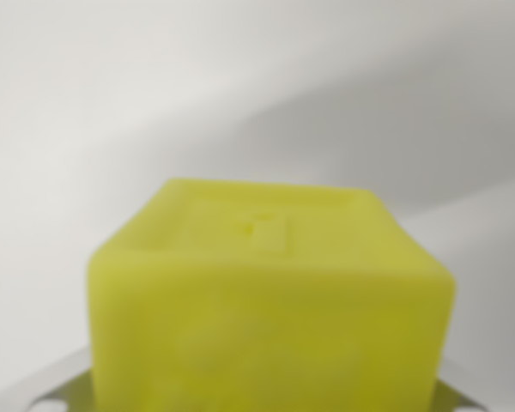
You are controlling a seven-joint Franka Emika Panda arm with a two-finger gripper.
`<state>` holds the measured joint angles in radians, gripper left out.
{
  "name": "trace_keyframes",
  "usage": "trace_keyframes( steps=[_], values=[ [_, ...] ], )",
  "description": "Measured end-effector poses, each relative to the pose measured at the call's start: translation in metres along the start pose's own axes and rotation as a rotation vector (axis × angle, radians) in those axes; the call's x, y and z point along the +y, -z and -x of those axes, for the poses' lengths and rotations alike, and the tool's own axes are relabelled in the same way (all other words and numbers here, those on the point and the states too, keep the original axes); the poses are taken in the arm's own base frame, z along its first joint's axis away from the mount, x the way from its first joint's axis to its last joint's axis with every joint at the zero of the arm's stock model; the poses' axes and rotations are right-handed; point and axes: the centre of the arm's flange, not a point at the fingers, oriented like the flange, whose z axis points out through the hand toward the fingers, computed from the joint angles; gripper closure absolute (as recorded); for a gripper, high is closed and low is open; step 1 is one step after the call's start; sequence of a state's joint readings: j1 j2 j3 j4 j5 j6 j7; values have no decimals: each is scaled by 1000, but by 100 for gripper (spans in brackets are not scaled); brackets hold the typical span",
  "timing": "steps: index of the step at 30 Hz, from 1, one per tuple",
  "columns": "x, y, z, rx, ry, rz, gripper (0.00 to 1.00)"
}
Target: Pick yellow cube
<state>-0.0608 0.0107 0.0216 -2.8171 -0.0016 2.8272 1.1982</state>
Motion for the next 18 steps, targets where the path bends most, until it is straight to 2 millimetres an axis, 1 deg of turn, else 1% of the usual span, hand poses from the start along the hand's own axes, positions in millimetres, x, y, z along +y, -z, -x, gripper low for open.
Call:
trace_keyframes(
  steps=[18],
  values=[
    [0, 45, 0, 0, 0, 1, 100]
  ],
)
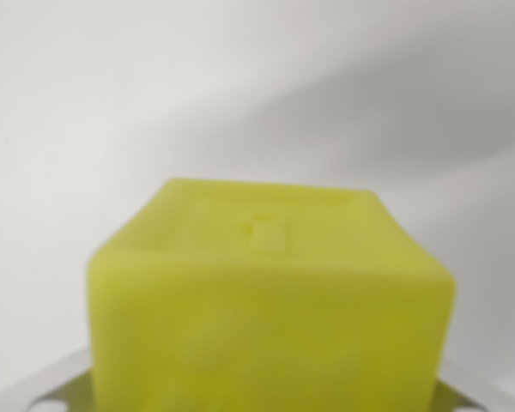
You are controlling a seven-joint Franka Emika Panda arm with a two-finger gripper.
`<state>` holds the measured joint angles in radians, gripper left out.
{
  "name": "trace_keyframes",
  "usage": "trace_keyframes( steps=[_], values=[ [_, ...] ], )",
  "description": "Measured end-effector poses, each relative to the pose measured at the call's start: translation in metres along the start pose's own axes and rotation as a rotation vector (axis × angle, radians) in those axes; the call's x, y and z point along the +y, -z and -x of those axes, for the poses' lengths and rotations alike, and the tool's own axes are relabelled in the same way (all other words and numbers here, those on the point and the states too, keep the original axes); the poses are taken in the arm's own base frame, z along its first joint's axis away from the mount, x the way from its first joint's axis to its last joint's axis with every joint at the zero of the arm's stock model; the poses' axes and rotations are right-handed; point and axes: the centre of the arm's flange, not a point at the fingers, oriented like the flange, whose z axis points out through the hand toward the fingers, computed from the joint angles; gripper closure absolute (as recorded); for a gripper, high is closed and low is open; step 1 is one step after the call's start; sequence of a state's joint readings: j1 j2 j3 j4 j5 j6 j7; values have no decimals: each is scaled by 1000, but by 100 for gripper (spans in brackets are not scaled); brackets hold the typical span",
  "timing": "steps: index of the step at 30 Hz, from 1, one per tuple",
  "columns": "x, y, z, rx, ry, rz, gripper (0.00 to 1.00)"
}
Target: Pick yellow cube
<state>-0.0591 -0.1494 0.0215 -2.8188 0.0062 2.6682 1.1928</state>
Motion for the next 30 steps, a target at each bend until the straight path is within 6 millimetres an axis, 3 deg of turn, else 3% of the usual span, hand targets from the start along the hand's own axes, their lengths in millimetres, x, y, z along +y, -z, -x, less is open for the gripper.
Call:
trace_keyframes(
  steps=[30],
  values=[
    [0, 75, 0, 0, 0, 0, 100]
  ],
)
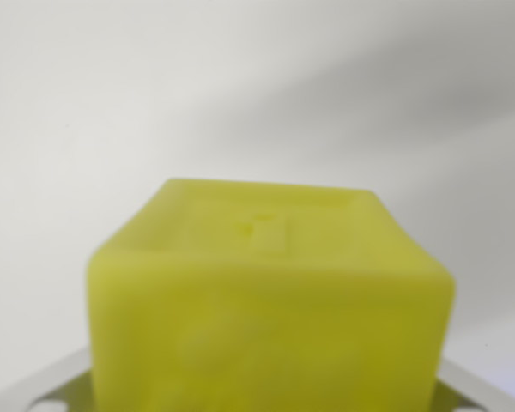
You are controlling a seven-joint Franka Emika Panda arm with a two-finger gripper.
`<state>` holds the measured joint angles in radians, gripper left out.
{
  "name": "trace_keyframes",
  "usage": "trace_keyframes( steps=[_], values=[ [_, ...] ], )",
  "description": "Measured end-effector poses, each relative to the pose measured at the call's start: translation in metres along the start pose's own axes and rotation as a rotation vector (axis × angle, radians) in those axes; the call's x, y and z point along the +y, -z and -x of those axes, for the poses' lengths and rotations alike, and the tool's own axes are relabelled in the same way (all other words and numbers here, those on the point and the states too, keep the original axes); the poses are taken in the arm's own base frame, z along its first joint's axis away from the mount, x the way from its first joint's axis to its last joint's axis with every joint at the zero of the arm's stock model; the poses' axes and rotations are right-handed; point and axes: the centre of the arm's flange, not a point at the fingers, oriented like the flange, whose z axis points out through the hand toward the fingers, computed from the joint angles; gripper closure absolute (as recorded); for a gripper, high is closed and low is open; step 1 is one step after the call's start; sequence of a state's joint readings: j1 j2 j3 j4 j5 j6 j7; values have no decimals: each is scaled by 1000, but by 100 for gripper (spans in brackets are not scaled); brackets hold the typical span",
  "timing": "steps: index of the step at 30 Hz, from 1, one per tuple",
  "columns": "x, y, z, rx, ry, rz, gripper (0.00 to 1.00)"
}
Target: Pick yellow cube
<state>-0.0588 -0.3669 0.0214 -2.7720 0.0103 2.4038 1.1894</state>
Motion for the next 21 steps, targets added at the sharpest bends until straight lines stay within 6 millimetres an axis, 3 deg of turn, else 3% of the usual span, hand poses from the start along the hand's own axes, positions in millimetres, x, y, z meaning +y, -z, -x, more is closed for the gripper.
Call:
trace_keyframes(
  steps=[15, 21],
  values=[
    [0, 37, 0, 0, 0, 0, 100],
    [0, 41, 0, 0, 0, 0, 100]
  ],
)
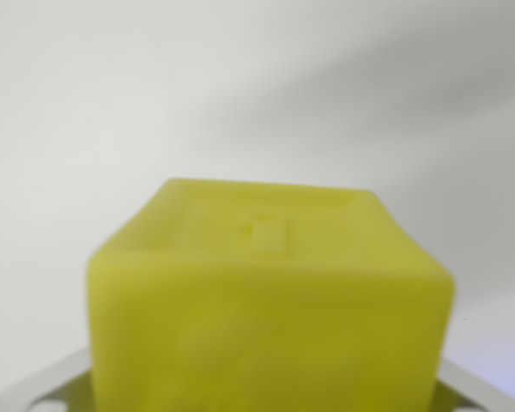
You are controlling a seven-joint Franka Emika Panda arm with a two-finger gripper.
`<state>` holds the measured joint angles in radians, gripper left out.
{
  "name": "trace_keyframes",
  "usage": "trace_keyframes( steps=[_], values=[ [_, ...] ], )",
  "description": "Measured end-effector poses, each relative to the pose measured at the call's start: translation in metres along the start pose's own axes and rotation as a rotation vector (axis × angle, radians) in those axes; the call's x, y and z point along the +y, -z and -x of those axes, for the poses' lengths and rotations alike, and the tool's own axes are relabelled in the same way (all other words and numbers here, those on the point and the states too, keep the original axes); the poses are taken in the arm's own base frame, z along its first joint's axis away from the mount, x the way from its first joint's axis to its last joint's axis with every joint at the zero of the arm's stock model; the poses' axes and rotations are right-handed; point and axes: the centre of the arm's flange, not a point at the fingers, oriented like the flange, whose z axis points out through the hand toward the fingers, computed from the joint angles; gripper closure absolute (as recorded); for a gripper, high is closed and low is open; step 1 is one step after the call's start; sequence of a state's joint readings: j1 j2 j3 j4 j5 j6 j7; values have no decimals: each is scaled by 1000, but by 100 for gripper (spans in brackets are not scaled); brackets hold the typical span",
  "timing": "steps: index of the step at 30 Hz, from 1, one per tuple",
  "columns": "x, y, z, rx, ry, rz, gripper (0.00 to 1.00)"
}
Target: Pick yellow cube
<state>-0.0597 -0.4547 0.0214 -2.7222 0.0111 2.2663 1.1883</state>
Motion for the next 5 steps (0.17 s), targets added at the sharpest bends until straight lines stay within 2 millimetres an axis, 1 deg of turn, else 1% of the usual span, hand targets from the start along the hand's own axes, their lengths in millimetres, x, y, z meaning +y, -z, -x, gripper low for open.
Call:
trace_keyframes(
  steps=[5],
  values=[
    [0, 0, 0, 0, 0, 0, 100]
  ],
)
